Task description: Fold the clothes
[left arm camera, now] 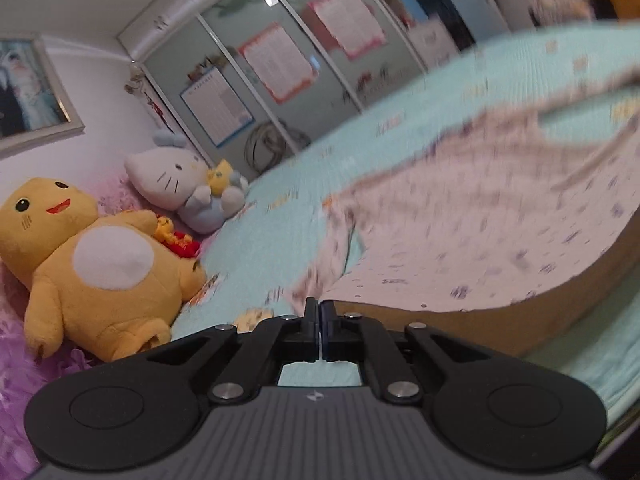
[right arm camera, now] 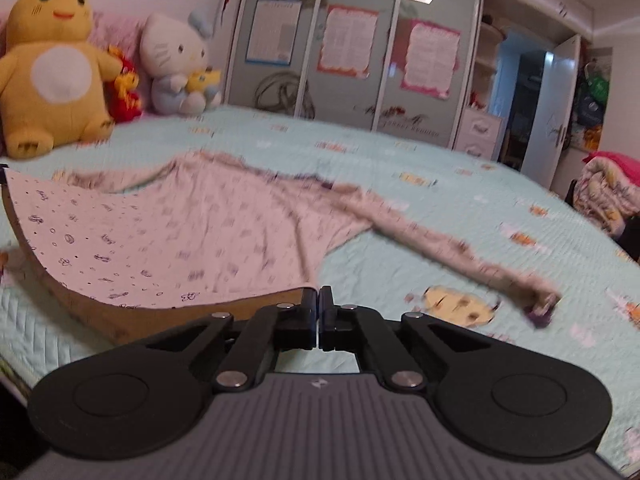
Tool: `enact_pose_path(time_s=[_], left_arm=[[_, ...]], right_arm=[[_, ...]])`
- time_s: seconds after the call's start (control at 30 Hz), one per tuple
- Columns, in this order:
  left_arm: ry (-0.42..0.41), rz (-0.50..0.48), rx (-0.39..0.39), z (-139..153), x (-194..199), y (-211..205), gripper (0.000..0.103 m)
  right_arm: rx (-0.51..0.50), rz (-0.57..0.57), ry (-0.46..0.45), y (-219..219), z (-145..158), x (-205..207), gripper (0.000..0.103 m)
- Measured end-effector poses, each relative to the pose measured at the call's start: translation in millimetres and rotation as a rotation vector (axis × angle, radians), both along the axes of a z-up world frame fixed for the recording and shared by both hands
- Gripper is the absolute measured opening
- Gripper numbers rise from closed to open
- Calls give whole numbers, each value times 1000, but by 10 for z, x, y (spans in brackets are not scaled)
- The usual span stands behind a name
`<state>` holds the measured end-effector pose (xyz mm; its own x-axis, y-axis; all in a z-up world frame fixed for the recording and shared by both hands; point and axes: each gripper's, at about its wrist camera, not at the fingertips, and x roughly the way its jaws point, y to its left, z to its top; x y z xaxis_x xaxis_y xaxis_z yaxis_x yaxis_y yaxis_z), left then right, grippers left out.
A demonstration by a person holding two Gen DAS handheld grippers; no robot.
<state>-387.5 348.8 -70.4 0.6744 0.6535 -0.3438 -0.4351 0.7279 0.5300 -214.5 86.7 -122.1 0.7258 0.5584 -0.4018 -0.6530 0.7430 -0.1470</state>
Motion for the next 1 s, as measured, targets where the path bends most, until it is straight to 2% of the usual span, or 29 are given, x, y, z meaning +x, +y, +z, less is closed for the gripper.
enact_pose_path(time_s=[0.07, 0.17, 0.2, 0.27, 0.37, 0.4, 0.5, 0.53, 0.57, 0.6, 0.67, 0.7, 0.83, 0.97, 1.0], left_arm=[[-75, -5, -51, 256, -105, -29, 4], [-161, 45, -118, 475, -237, 32, 3], [-166, 76, -114, 483, -264, 70, 3], [-138, 128, -130, 394, -269, 210, 3], [-81, 194, -216, 78, -227, 452, 3], [-45, 212, -205, -54, -204, 455, 3], [22, 165, -139, -279, -264, 264, 6], [31, 126, -121, -319, -299, 181, 8], [46, 93, -102, -353, -323, 96, 10], [66, 68, -83, -392, -317, 35, 13], [104, 31, -41, -480, -282, -53, 30], [121, 20, -19, -528, -254, -79, 46], [167, -11, 30, -671, -132, -85, 48], [211, -25, 68, -815, -39, -76, 48], [224, -29, 82, -845, -18, -91, 48]], right_arm=[[31, -17, -34, -113, 194, 9, 0], [87, -44, -84, -277, 484, 1, 0], [112, -52, -100, -328, 579, -15, 0], [154, -33, -86, -382, 675, -35, 0], [136, 12, -6, -274, 487, -14, 0], [106, 13, 18, -218, 362, -21, 0], [22, 5, 47, -182, 22, -78, 2], [-19, 2, 42, -192, -67, -109, 10], [-61, 2, 42, -215, -151, -120, 21], [-88, -3, 51, -250, -221, -123, 26], [-120, -20, 82, -332, -349, -95, 35], [-130, -32, 94, -352, -395, -88, 35], [-141, -43, 114, -323, -471, -74, 38], [-154, -12, 73, -249, -458, -169, 51], [-156, -2, 64, -233, -452, -192, 51]])
